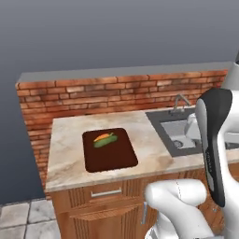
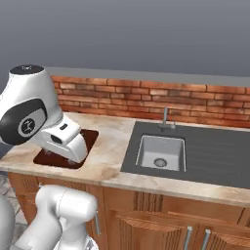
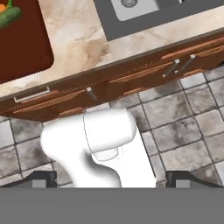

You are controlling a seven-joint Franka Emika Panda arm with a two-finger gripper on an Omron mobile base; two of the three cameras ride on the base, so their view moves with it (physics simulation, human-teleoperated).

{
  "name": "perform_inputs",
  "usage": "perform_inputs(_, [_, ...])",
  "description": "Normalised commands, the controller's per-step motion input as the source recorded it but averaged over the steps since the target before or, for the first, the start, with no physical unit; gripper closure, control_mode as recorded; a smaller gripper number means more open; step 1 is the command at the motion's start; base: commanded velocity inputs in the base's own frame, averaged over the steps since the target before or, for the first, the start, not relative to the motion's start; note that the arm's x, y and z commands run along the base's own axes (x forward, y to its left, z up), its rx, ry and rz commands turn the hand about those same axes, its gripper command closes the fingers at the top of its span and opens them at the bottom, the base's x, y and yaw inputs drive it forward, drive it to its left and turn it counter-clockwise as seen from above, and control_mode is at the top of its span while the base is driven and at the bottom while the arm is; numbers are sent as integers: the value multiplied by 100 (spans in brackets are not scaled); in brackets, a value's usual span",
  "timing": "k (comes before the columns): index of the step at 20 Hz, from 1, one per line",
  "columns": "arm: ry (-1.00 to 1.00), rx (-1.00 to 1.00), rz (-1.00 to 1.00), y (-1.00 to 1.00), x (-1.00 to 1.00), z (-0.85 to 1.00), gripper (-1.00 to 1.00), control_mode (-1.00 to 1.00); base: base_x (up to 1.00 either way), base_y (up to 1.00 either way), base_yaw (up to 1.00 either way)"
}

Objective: Place the two vegetables and bowl onto the tray for setting up a vegetable dip station.

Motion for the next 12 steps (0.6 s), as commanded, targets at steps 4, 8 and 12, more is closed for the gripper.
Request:
perform_inputs(4, [0,0,0,0,0,0,-100,100,-14,-100,0])
perform_inputs(8, [0,0,0,0,0,0,-100,100,0,-100,0])
perform_inputs(12, [0,0,0,0,0,0,-100,100,0,-100,0])
